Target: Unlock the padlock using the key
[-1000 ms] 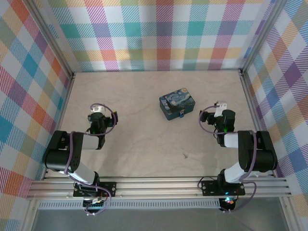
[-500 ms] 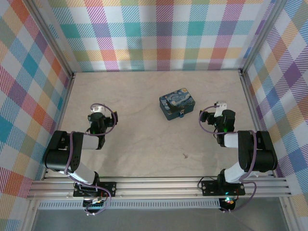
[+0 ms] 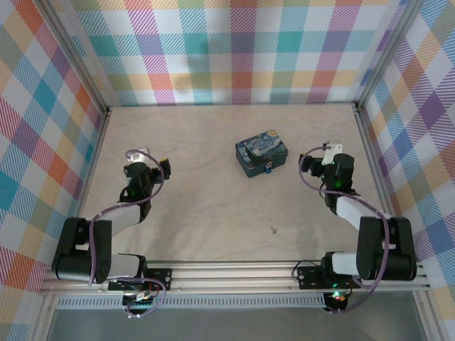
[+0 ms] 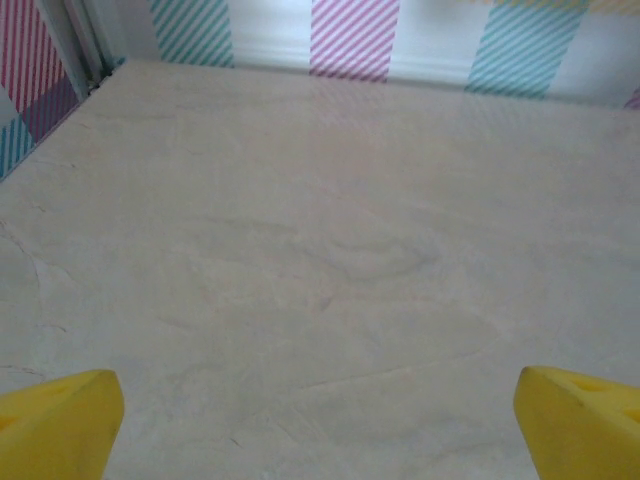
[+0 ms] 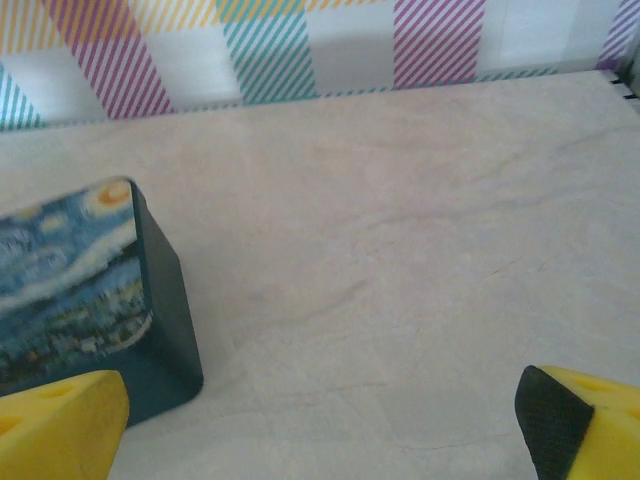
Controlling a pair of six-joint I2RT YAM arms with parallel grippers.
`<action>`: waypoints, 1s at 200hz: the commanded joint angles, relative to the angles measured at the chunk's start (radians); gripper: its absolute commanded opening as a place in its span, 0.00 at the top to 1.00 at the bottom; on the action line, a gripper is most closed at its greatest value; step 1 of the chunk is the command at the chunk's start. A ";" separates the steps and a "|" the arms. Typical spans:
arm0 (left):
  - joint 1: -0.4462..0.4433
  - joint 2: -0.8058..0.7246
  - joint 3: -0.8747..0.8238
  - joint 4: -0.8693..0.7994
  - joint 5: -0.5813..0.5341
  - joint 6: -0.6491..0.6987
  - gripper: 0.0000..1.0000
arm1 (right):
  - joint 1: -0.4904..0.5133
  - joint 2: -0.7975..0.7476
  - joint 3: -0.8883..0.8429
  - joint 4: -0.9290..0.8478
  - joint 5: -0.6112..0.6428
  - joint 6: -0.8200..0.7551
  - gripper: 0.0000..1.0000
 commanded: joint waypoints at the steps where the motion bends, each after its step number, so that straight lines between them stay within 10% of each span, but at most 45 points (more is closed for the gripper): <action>1: 0.004 -0.074 0.078 -0.190 -0.013 -0.123 0.00 | 0.006 -0.064 0.085 -0.264 0.044 0.130 0.00; 49: -0.003 -0.105 0.278 -0.583 0.169 -0.427 0.00 | 0.008 -0.145 0.242 -0.703 -0.032 0.410 0.00; 200: -0.435 -0.144 0.227 -0.545 0.212 -0.619 0.00 | 0.510 -0.271 0.209 -1.312 -0.014 0.784 0.17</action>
